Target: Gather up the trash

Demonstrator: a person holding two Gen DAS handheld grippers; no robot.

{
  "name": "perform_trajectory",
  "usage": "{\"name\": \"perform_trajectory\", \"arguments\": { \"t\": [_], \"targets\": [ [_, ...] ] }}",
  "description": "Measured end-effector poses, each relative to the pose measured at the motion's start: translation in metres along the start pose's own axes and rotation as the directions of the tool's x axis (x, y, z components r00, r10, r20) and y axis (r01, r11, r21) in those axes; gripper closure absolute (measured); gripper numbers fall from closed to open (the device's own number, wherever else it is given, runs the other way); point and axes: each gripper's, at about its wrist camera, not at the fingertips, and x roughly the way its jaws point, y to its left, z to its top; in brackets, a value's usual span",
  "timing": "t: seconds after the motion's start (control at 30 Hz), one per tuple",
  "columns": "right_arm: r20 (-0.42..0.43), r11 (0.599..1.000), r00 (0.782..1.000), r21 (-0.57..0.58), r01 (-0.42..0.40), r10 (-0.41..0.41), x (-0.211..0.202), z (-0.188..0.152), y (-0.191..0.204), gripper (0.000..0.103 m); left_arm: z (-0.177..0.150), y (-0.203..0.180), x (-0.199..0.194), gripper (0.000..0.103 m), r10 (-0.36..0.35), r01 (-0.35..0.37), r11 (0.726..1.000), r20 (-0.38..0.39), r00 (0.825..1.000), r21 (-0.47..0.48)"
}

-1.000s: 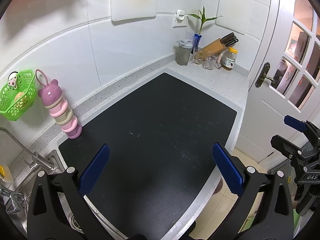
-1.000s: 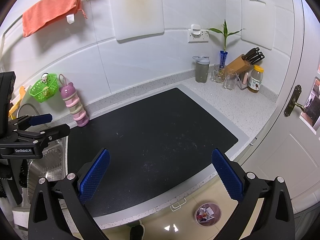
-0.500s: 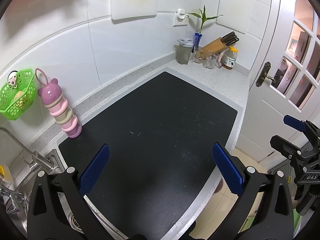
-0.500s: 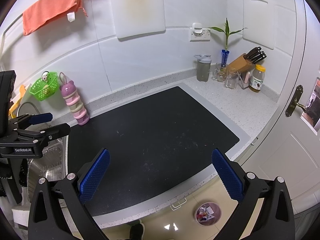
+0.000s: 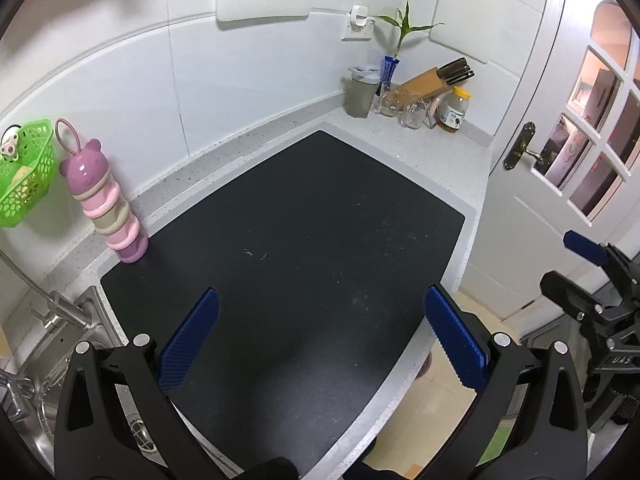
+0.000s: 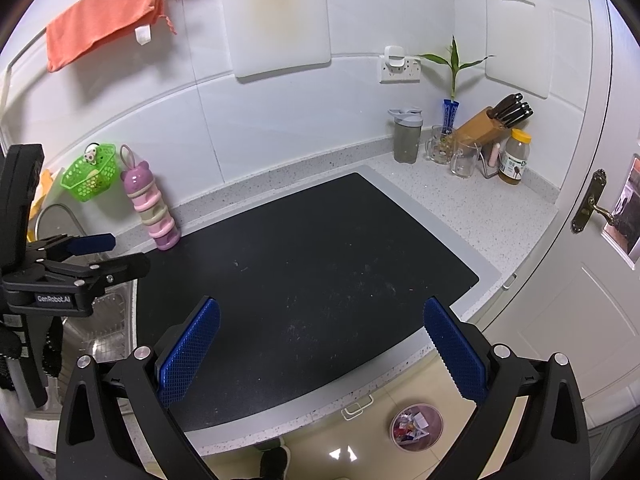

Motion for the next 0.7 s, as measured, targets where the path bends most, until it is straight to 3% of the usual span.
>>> {"name": "perform_trajectory", "arguments": {
  "t": [0.3,0.47,0.7],
  "targets": [
    [-0.003,1.000,1.000,-0.002,-0.004,0.004,-0.0004,0.0000,0.0017,0.006,0.0027,0.0009,-0.0012,0.003,0.013,-0.013,1.000,0.001,1.000,-0.012],
    [-0.004,1.000,1.000,-0.005,-0.003,0.003,0.0002,0.0003,0.0011,0.006,0.0031,-0.0048,0.0006,0.003,0.086,-0.086,0.996,0.005,0.996,0.021],
    [-0.002,1.000,1.000,-0.004,-0.001,0.001,0.0009,0.0007,0.0013,0.006,0.0021,-0.0041,-0.0002,0.003,0.048,-0.048,0.999,0.012,0.999,-0.002]
  ]
}}
